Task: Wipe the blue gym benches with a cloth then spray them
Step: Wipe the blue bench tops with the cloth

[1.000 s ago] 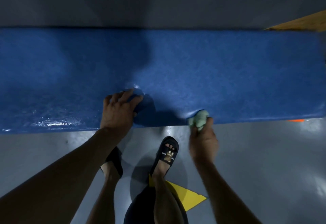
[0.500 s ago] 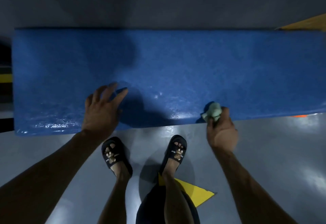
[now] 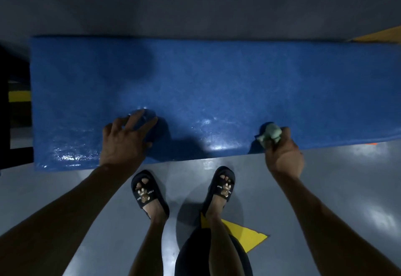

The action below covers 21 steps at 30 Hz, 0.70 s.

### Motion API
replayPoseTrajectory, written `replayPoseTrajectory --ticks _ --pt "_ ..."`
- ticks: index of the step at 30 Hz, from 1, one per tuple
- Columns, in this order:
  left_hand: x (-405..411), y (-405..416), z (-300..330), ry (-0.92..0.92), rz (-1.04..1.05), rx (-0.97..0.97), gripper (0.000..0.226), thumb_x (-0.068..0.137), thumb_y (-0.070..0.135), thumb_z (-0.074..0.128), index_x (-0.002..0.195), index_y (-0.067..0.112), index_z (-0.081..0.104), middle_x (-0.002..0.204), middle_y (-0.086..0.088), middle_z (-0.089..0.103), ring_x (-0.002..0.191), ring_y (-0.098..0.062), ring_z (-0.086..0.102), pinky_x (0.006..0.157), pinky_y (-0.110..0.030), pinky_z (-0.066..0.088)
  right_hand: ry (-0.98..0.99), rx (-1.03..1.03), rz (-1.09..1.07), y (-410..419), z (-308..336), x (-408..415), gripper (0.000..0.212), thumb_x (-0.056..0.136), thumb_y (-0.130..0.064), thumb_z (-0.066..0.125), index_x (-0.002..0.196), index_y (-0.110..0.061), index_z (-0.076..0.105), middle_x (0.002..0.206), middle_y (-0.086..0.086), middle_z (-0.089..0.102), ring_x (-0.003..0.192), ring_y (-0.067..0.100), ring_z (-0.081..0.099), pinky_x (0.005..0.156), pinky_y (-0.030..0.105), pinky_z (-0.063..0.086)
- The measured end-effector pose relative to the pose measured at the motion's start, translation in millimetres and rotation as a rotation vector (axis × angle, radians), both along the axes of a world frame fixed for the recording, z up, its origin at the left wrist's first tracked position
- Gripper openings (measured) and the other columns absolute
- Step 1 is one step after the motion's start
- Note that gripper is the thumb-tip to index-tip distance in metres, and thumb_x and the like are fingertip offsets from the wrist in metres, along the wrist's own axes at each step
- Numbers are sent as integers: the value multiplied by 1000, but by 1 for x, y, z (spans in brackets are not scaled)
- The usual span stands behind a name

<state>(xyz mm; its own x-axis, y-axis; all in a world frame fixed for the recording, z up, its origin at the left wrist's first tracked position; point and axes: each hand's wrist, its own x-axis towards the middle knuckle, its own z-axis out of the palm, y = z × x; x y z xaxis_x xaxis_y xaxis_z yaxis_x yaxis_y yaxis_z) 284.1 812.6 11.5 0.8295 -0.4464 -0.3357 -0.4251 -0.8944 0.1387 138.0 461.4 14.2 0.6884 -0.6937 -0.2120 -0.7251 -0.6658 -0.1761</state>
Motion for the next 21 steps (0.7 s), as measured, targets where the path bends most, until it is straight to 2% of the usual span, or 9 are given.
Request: replayPoseTrajectory --ticks 2,4,6,8,10,12,14,18,21 --pt "0 -2 0 9 11 1 68 80 34 72 141 37 44 154 -2 35 126 -41 41 98 -55 36 17 -5 -120 20 -8 7 37 89 -38 57 114 -16 42 94 16 63 83 42 63 65 39 44" --pt "2 -3 1 16 18 7 68 78 34 72 140 39 44 153 0 35 123 -40 42 96 -54 38 -34 52 -105 70 -17 19 47 90 -46 54 126 -17 44 100 13 66 83 39 65 67 39 49" --pt "5 -4 0 24 17 10 68 76 34 73 138 40 46 152 1 36 120 -40 43 94 -53 39 -97 103 67 129 -20 28 50 89 -44 52 132 -19 46 101 8 68 75 32 67 63 35 52" --pt "6 -3 -1 20 7 2 68 75 35 74 137 39 47 151 0 37 118 -40 43 93 -53 38 -94 153 344 174 -9 35 40 87 -36 52 124 -21 50 94 2 67 67 24 66 57 28 51" --pt "6 -2 0 24 -4 6 68 75 36 74 137 39 47 151 -1 37 118 -40 43 94 -53 38 -74 224 611 185 5 43 32 83 -33 52 113 -22 50 90 0 65 69 22 66 59 28 51" --pt "7 -2 -1 26 0 -3 68 75 35 74 137 40 48 150 -1 38 116 -40 44 93 -53 39 -63 122 759 158 4 47 34 79 -34 50 111 -23 46 89 1 64 66 25 64 56 28 47" --pt "8 -1 0 20 2 -11 67 74 35 74 136 40 48 150 0 39 115 -39 45 92 -52 39 -42 3 643 108 -5 41 38 81 -33 53 116 -23 44 92 6 65 65 32 63 54 30 46" --pt "9 -1 0 32 -7 5 65 79 39 69 139 43 43 152 3 35 118 -36 43 95 -50 38 16 31 -127 14 -4 31 37 90 -42 56 116 -20 40 101 16 64 85 40 63 66 38 43" --pt "9 -2 0 32 5 1 65 76 38 71 136 43 45 150 3 37 115 -36 44 93 -50 39 -52 58 -269 48 -14 45 39 90 -45 52 115 -17 40 102 15 65 89 38 63 68 35 40"
